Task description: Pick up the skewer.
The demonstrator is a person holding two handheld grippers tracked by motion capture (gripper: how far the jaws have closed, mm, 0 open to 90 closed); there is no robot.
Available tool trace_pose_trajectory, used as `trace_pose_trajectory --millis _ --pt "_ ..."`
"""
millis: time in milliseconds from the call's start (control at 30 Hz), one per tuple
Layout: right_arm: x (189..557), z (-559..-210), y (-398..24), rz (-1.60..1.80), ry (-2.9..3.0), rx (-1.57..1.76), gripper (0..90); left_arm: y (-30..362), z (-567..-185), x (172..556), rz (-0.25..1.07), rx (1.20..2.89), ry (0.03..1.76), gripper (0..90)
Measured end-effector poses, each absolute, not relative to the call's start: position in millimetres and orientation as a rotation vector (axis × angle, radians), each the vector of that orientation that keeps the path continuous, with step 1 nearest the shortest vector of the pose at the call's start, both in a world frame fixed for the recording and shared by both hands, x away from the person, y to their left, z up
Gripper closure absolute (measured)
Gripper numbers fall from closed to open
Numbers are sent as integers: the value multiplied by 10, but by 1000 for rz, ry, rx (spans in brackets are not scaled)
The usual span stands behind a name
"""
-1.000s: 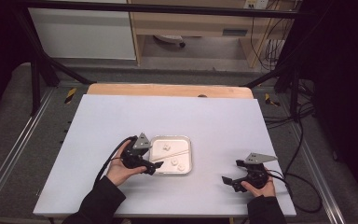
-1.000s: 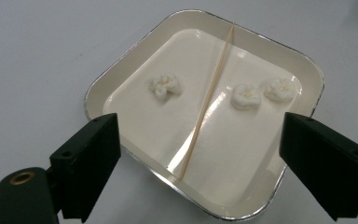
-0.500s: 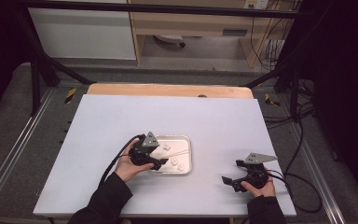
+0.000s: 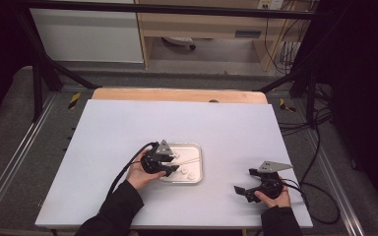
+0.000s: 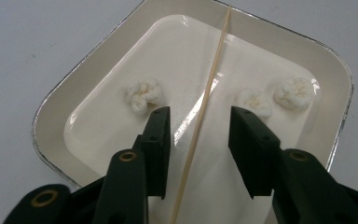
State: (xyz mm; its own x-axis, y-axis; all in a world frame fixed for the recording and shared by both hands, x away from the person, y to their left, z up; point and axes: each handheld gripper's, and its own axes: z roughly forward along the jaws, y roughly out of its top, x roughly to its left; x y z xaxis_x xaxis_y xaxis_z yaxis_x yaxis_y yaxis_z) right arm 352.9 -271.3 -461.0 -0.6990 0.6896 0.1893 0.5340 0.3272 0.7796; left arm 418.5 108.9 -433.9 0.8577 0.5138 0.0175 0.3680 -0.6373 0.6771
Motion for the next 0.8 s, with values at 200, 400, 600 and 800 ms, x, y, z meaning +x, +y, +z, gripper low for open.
trace_pose_trajectory --millis 200,400,600,800 --pt "3530 -4610 -2713 1309 2412 1125 16 1087 -4378 4217 262 2341 632 675" --pt "3529 -4610 -2712 1309 2413 1125 16 1100 -4398 4238 251 2340 635 733" --pt "3530 -4610 -2712 1309 2413 1124 16 1105 -4412 4247 241 2337 634 775" --pt "3529 -4610 -2712 1310 2413 1124 16 1112 -4413 4245 238 2338 631 833"
